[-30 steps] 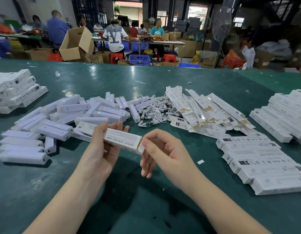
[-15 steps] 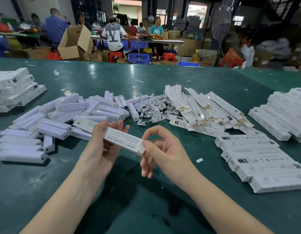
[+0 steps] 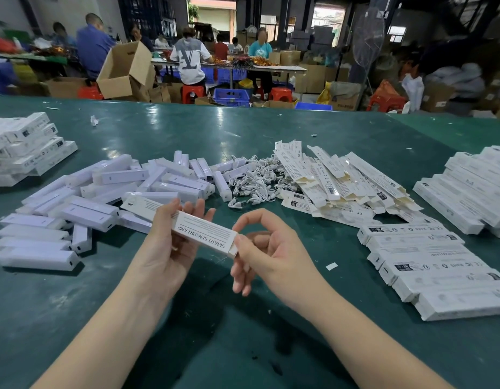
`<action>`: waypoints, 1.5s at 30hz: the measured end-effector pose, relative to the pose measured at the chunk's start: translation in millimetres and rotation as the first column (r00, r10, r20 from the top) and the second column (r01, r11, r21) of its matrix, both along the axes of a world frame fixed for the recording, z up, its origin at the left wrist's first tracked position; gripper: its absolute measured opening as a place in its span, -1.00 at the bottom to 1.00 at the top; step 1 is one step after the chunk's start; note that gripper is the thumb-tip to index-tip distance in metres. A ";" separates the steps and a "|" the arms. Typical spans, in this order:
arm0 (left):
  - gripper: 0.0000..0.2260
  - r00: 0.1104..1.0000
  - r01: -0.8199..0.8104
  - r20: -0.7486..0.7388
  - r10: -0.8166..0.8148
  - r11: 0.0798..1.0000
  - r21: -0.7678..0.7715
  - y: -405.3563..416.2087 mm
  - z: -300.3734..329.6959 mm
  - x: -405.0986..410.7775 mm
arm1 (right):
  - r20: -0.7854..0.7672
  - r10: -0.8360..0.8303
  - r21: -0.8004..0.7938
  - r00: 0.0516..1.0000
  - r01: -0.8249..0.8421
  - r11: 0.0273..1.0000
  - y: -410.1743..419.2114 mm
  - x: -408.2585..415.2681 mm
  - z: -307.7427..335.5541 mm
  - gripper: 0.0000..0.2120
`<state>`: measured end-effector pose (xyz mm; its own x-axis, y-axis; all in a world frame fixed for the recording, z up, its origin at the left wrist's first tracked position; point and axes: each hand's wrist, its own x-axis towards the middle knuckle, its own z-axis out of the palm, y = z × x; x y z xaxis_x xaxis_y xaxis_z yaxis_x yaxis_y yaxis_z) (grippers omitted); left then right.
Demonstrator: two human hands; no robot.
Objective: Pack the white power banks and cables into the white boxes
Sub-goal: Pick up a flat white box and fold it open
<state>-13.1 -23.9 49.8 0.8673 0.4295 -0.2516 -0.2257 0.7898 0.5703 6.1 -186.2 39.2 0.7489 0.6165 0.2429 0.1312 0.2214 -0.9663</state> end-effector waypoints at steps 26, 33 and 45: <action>-0.86 0.946 0.194 -0.324 -0.033 0.855 0.482 17.6 3.4 -7.8 | 0.823 -0.199 -0.103 0.532 0.485 0.868 2.1 -7.9 0.4 -0.63; -0.65 0.676 0.684 -0.516 0.526 -0.188 0.705 56.8 -16.5 -3.2 | 0.729 -0.266 -0.151 0.631 0.527 0.836 -5.1 1.7 1.8 -0.81; -0.82 0.701 0.666 -0.376 0.606 -0.368 0.649 65.1 -19.0 -9.0 | 0.672 -0.254 -0.245 0.696 0.532 0.811 -9.2 11.0 -1.6 -0.88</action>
